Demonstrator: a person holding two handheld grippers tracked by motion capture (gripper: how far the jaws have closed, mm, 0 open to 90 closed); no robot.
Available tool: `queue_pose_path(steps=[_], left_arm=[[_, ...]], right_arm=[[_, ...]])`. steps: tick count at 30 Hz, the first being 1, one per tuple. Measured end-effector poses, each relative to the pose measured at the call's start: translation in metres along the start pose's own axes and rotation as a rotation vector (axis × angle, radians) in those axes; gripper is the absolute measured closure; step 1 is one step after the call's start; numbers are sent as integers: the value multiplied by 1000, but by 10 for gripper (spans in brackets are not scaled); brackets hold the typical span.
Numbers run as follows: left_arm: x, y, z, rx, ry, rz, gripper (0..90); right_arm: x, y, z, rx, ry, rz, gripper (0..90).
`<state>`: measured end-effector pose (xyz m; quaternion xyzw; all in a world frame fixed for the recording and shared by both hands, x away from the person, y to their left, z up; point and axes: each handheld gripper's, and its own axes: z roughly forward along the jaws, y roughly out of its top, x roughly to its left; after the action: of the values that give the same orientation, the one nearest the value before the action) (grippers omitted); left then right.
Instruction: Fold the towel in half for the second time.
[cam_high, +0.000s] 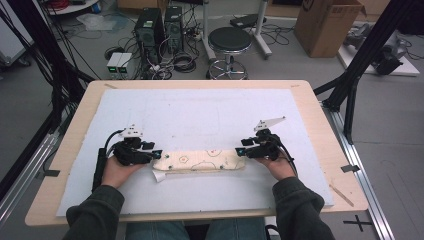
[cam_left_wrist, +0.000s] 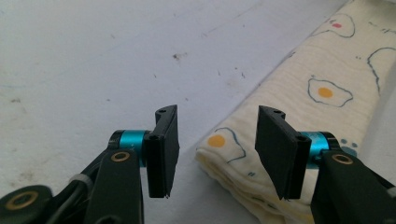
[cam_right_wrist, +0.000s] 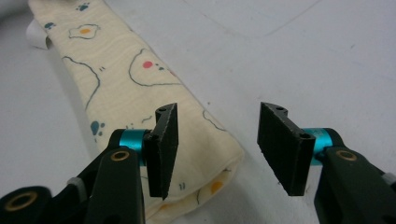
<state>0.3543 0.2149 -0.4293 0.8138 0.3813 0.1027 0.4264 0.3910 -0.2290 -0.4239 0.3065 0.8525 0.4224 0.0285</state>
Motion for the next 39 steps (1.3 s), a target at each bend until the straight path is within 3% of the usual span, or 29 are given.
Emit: queue_pose_path(steps=[9,16,20,27,32,39], left_arm=[[-2,-2,7,66,-21,11,571],[-5,-3,8,84,-37,39,686],[-7,-3,6,81,-40,61,781],[-8,0,0,17,-18,60,818],[-6,1,0,5,-1,57,820],[-1,7,-2,-34,30,25,820]], right_arm=[[-6,-3,9,67,25,33,588],[-3,-4,14,112,46,14,709],[-1,-3,14,111,44,-6,773],[4,0,8,87,26,-24,806],[4,1,7,73,18,-30,809],[4,11,6,59,-8,-47,810]])
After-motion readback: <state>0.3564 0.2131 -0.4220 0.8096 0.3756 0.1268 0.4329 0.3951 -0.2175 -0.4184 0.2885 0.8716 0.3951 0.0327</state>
